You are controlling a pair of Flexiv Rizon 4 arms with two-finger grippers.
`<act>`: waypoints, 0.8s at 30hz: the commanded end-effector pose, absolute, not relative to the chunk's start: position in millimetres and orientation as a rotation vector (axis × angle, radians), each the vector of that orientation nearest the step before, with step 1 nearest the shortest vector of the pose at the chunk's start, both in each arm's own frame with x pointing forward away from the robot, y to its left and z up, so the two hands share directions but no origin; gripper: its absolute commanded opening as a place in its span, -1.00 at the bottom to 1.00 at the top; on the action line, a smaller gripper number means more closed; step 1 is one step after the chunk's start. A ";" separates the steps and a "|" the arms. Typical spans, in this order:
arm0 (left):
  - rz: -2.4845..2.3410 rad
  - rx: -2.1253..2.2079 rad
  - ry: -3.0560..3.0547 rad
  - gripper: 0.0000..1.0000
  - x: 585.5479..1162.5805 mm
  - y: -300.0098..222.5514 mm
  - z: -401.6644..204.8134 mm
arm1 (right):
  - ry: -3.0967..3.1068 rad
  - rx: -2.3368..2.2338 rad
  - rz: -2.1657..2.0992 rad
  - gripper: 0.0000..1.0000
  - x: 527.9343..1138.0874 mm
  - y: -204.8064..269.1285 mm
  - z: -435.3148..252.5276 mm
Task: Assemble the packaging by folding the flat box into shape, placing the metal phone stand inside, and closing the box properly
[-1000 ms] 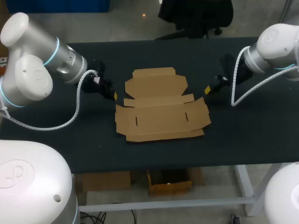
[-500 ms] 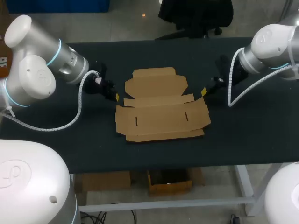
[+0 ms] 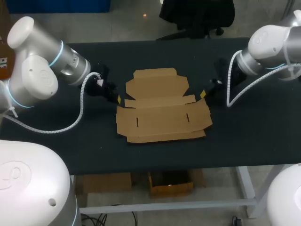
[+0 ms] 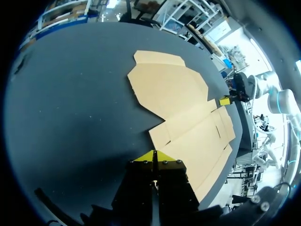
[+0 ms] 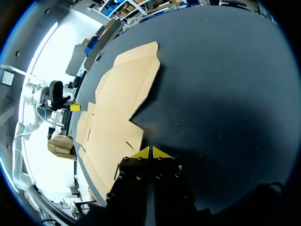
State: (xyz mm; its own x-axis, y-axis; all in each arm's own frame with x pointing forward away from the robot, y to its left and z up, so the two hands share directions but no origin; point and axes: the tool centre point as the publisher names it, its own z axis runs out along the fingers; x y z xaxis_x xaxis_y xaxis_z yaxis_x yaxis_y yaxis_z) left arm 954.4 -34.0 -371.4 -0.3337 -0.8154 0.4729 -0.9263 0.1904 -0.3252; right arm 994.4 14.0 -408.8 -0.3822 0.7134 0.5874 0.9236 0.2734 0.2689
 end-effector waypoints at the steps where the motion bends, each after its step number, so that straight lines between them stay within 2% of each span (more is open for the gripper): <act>1: 0.847 1.674 -2.260 -1.00 959.5 -35.6 -376.4 | -2.189 -1.477 -0.841 -1.00 997.5 13.6 -411.9; 24: 0.873 1.711 -2.192 -1.00 957.9 -40.4 -390.1 | -2.163 -1.520 -0.874 -1.00 996.7 21.9 -414.0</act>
State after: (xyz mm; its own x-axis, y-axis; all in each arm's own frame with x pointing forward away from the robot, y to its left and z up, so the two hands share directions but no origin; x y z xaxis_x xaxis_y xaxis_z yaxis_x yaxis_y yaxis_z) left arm 956.5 -38.4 -386.2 -0.2939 -0.8056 0.5144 -0.9395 0.1444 -0.3107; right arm 1000.3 21.7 -412.6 -0.3598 0.7121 0.6029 0.9317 0.2395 0.2731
